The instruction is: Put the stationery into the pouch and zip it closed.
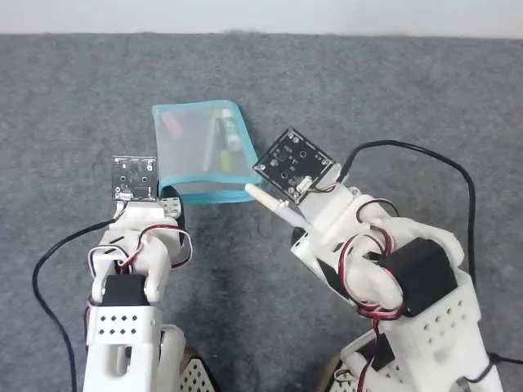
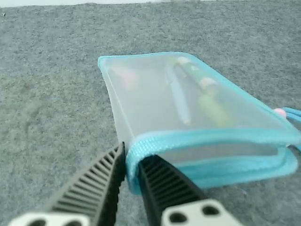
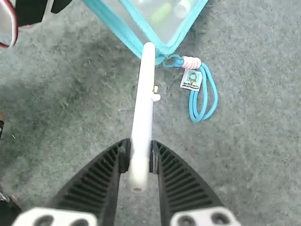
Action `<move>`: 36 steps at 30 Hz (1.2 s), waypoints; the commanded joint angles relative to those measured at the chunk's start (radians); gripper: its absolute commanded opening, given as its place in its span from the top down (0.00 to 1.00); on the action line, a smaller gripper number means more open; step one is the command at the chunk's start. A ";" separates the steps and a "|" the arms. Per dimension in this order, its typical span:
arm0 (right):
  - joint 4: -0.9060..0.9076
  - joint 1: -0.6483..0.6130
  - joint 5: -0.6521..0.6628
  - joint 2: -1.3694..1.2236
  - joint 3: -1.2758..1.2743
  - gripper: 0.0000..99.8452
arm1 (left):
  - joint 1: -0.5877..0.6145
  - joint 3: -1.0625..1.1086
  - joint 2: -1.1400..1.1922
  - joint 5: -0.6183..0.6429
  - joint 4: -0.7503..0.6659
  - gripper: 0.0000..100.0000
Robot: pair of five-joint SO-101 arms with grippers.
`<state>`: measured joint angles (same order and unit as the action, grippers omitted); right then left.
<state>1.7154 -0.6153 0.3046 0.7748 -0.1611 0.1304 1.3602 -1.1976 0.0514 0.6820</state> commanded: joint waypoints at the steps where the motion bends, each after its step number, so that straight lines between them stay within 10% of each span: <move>1: -0.007 -0.008 -0.031 0.025 0.049 0.99 | -0.002 -0.027 -0.015 0.015 -0.038 0.99; 10: -0.058 -0.160 -0.006 0.177 -0.005 0.99 | -0.002 -0.027 -0.015 0.017 -0.040 0.99; 36: -0.243 -0.079 -0.002 0.205 -0.247 0.99 | -0.150 -0.031 -0.015 0.066 -0.038 0.99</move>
<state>1.5067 -0.7472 0.2923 0.9651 -0.4112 -0.0015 1.3602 -1.1976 0.1036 0.6820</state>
